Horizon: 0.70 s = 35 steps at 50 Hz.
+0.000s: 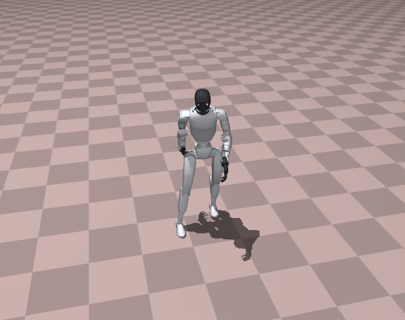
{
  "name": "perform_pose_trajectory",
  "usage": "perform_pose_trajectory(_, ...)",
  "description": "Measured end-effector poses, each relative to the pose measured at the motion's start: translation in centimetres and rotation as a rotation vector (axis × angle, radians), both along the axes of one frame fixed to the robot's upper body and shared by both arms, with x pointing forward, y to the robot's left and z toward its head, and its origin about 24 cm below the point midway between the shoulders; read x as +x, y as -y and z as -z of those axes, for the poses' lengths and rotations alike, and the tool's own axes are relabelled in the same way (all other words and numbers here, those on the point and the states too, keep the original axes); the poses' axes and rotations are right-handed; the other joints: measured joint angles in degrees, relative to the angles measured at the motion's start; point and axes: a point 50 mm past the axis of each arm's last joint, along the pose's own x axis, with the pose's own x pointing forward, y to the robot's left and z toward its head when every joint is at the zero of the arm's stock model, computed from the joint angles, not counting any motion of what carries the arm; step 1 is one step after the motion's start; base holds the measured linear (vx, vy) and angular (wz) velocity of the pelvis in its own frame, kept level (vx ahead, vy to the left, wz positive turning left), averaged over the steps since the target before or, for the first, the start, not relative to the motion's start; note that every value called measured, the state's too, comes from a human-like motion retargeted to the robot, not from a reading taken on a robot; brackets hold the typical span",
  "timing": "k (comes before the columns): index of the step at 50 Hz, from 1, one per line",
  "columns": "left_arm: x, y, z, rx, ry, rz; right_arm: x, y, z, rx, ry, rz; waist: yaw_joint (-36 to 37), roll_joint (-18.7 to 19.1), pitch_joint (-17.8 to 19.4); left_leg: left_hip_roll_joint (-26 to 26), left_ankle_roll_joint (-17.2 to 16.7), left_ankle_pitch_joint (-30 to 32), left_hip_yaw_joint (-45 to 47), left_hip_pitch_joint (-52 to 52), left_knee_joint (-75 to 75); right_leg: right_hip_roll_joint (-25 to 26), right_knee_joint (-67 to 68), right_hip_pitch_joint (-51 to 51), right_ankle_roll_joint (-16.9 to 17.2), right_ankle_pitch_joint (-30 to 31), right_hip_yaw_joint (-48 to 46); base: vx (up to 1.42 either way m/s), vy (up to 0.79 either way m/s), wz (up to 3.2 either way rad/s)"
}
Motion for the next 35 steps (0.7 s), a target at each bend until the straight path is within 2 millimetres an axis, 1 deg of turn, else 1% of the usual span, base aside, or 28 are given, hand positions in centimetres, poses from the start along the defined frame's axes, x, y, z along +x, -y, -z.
perform_pose_trajectory(1,0.4,0.7,-1.5,-0.146,0.053,-0.021,0.0,0.0,0.0,-0.024,0.01,0.003,0.14,0.75,-0.09,0.55,-0.29,-0.33,-0.82,0.55,-0.48,0.2,3.21,-0.77,0.05,-2.58,-0.83,0.39,-0.13,0.77)
perform_pose_trajectory(2,0.7,1.2,-2.8,-0.196,0.098,-0.012,0.1,0.2,0.0,-0.041,0.018,0.0,0.12,1.55,-0.17,1.05,-0.33,-0.55,-1.66,0.93,-0.87,0.34,5.15,-0.98,-0.19,-4.51,-1.9,0.4,-0.14,0.74)
perform_pose_trajectory(3,1.0,1.1,-3.6,-0.051,0.14,0.047,0.6,0.6,0.0,-0.044,0.025,-0.018,-0.22,2.45,-0.26,1.46,0.12,-0.52,-2.57,1.0,-1.06,0.34,4.55,-0.05,-1.01,-5.12,-3.44,0.39,-0.14,0.59)
perform_pose_trajectory(4,1.1,1.4,-4.3,-0.176,0.151,0.013,1.3,1.4,0.0,-0.097,0.032,0.021,0.31,3.03,0.04,1.67,0.11,-0.78,-2.28,1.41,-0.94,0.45,7.54,-0.78,-2.1,-7.3,-4.02,0.39,-0.14,0.3)
perform_pose_trajectory(5,1.1,1.9,-4.9,-0.437,0.133,-0.066,2.2,2.3,0.0,-0.173,0.036,0.088,1.27,3.44,0.53,1.79,-0.12,-1.18,-1.41,1.99,-0.66,0.6,12.32,-2.33,-3.31,-10.25,-4.14,0.38,-0.14,0.08)
perform_pose_trajectory(6,0.9,1.6,-4.2,-0.296,0.12,-0.032,2.8,3.4,-0.1,-0.23,0.038,-0.019,1.86,3.79,0.38,1.64,-0.05,-0.95,0.39,1.9,-0.04,0.55,10.85,-1.23,-3.56,-10.12,-4.35,0.37,-0.14,0.05)
perform_pose_trajectory(7,0.7,1.4,-3.7,-0.294,0.101,-0.043,4.1,4.6,-0.4,-0.287,0.045,-0.021,2.46,3.98,0.5,1.35,0.07,-0.75,2.59,1.75,0.62,0.38,8.59,0.27,-3.46,-9.56,-4.57,0.36,-0.14,0.11)
perform_pose_trajectory(8,0.5,1.5,-3.5,-0.569,0.07,-0.148,6.5,5.8,-0.9,-0.327,0.062,0.19,3.1,3.84,1.15,0.77,0.25,-0.62,5.62,1.48,1.36,-0.04,4.77,2.54,-2.65,-8.12,-4.78,0.35,-0.12,-0.01)
perform_pose_trajectory(9,0.2,1.3,-2.7,-0.65,0.038,-0.206,8.3,6.9,-1.4,-0.373,0.086,0.03,4.23,3.69,1.58,0.32,0.47,-0.57,9.27,1.21,1.61,-0.28,3.07,3.72,-2.29,-7.54,-4.71,0.34,-0.1,-0.16)
perform_pose_trajectory(10,-0.3,1.0,-1.5,-0.636,0.01,-0.238,9.9,8.0,-2.0,-0.43,0.103,-0.315,5.59,3.55,1.88,-0.06,0.69,-0.56,13.23,0.93,1.62,-0.44,2.44,4.36,-2.15,-7.39,-4.49,0.34,-0.08,-0.19)
perform_pose_trajectory(12,-2.2,-0.5,2.7,-0.336,-0.134,-0.181,13.3,10.4,-3.5,-0.508,0.145,-0.392,7.47,3.31,1.5,-0.47,1.28,-0.46,19.5,-0.49,0.6,-0.57,2.32,5.4,-1.85,-7.67,-4.69,0.35,-0.05,-0.04)
perform_pose_trajectory(13,-3.6,-1.3,4.9,-0.233,-0.221,-0.165,15.1,11.5,-4.5,-0.554,0.185,-0.393,8.56,3.33,1.24,-0.5,1.48,-0.15,21.83,-1.49,-0.3,-0.43,2.43,5.87,-1.81,-7.89,-4.91,0.37,-0.02,0.08)
perform_pose_trajectory(15,-7.0,-3.1,9.3,-0.091,-0.416,-0.164,18.9,13.8,-6.9,-0.662,0.309,-0.309,10.76,3.55,0.61,-0.11,1.59,0.42,24.31,-4.26,-1.39,0.08,2.76,7.08,-2.02,-8.4,-5.49,0.38,0.0,0.1)
perform_pose_trajectory(17,-11.7,-5.0,13.6,0.018,-0.655,-0.166,22.2,16.0,-9.6,-0.762,0.481,-0.123,13.72,3.79,-0.19,0.95,0.76,1.41,24.91,-7.56,-1.46,0.81,7.74,6.38,-3.26,-10.93,-5.44,0.41,0.02,0.1)
perform_pose_trajectory(18,-14.1,-6.1,15.2,0.082,-0.764,-0.171,24.0,16.7,-11.2,-0.782,0.586,-0.012,14.62,3.45,-0.84,1.13,0.83,2.97,24.64,-9.62,-1.46,0.8,4.53,8.57,-2.65,-9.51,-6.1,0.41,0.03,0.3)
perform_pose_trajectory(20,-19.5,-8.4,17.7,0.17,-0.998,-0.191,27.1,18.0,-14.3,-0.786,0.795,0.213,17.05,2.62,-1.88,2.12,0.1,7.01,26.76,-12.67,-1.46,1.07,2.87,10.89,-2.91,-8.8,-6.72,0.42,0.05,0.14)
perform_pose_trajectory(21,-22.4,-9.8,18.4,0.182,-1.124,-0.234,28.3,18.5,-15.9,-0.799,0.876,0.296,18.8,1.96,-2.16,2.86,-1.2,8.5,30.48,-13.09,-1.46,1.15,7.11,9.55,-3.91,-10.72,-5.98,0.43,0.08,-0.16)
perform_pose_trajectory(22,-25.0,-11.1,18.7,0.194,-1.232,-0.283,29.6,18.9,-17.6,-0.799,0.963,0.373,20.11,1.2,-2.5,3.47,-1.93,9.81,34.02,-13.62,-1.46,1.24,8.69,9.39,-4.4,-11.54,-5.78,0.43,0.1,-0.04)
perform_pose_trajectory(23,-27.0,-12.4,18.6,0.218,-1.301,-0.346,31.2,19.0,-19.5,-0.778,1.064,0.439,20.55,0.29,-2.97,3.84,-1.53,10.79,37.23,-14.36,-1.46,1.34,4.94,11.59,-3.87,-10.18,-6.65,0.42,0.11,0.16)
perform_pose_trajectory(25,-30.8,-14.7,18.0,0.217,-1.418,-0.515,33.6,18.9,-22.9,-0.781,1.196,0.462,21.9,-1.73,-3.04,4.32,-1.26,10.12,42.24,-13.77,-1.46,1.49,3.38,13.6,-3.76,-9.9,-6.84,0.42,0.13,0.09)
perform_pose_trajectory(27,-33.9,-16.4,17.2,0.21,-1.464,-0.688,35.7,18.1,-26.2,-0.758,1.36,0.562,22.49,-3.32,-2.43,5.0,-1.59,7.08,43.04,-12.02,0.23,1.7,5.41,14.8,-4.11,-10.64,-6.4,0.45,0.16,0.13)
perform_pose_trajectory(28,-35.5,-17.0,16.8,0.236,-1.502,-0.722,36.6,17.5,-27.6,-0.727,1.436,0.612,21.74,-3.78,-1.44,6.42,-3.11,3.57,42.77,-11.8,5.29,1.73,7.5,16.09,-4.84,-11.29,-6.91,0.44,0.18,0.01)
perform_pose_trajectory(29,-35.9,-17.5,16.6,0.194,-1.486,-0.782,37.5,16.6,-29.0,-0.713,1.5,0.629,23.08,-4.84,-1.1,6.34,-2.89,3.31,42.97,-10.62,4.0,1.94,16.49,11.7,-5.74,-12.86,-5.27,0.37,0.18,-0.64)
perform_pose_trajectory(30,-35.5,-17.9,16.4,0.117,-1.44,-0.852,38.3,15.5,-30.3,-0.708,1.56,0.632,25.46,-6.19,-1.09,5.52,-1.8,4.67,43.4,-8.95,-0.46,2.26,28.91,4.47,-6.74,-14.89,-2.57,0.33,0.19,-0.73)
perform_pose_trajectory(32,-35.0,-18.2,16.4,0.132,-1.435,-0.764,39.2,13.4,-32.1,-0.582,1.694,0.69,25.38,-7.25,-1.78,5.38,0.0,4.27,41.66,-8.56,-0.23,2.49,35.63,1.29,-7.48,-13.35,-2.61,0.35,0.21,0.21)
perform_pose_trajectory(33,-34.2,-18.2,16.5,0.16,-1.432,-0.685,39.4,12.3,-32.8,-0.502,1.759,0.713,25.13,-7.56,-2.11,5.38,1.26,4.09,40.5,-8.64,0.21,2.63,37.39,0.22,-7.74,-13.54,-3.14,0.38,0.2,0.91)
perform_pose_trajectory(35,-32.6,-18.3,16.6,0.274,-1.475,-0.475,39.1,10.8,-32.8,-0.438,1.818,0.621,24.21,-8.2,-1.96,5.57,2.06,0.44,38.17,-9.45,6.23,1.66,42.86,-2.29,-8.76,-16.62,-4.4,0.39,0.17,1.19)
